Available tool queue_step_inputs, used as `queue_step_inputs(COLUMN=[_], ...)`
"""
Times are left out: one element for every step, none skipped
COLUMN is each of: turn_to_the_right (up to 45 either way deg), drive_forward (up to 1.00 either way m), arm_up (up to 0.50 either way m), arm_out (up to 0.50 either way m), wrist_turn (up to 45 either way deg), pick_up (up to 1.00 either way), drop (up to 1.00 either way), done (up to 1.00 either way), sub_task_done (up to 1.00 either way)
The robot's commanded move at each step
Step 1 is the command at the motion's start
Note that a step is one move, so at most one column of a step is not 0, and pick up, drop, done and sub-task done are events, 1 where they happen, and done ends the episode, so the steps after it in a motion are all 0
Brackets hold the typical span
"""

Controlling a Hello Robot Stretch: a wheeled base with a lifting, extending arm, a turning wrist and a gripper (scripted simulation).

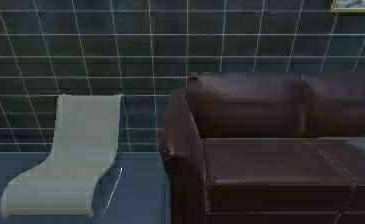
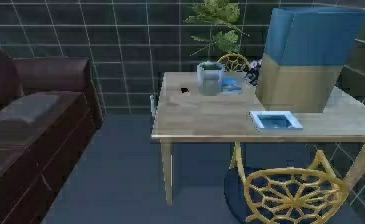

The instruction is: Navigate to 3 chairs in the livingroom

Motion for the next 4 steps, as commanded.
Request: queue_step_inputs(turn_to_the_right=[-45.0,-45.0,-45.0,-42.0], drive_forward=[0.00,0.00,0.00,0.00], arm_up=[0.00,0.00,0.00,0.00], arm_out=[0.00,0.00,0.00,0.00], wrist_turn=[0.0,0.0,0.0,0.0], pick_up=[0.00,0.00,0.00,0.00], drop=[0.00,0.00,0.00,0.00], done=[0.00,0.00,0.00,0.00], sub_task_done=[0.00,0.00,0.00,0.00])
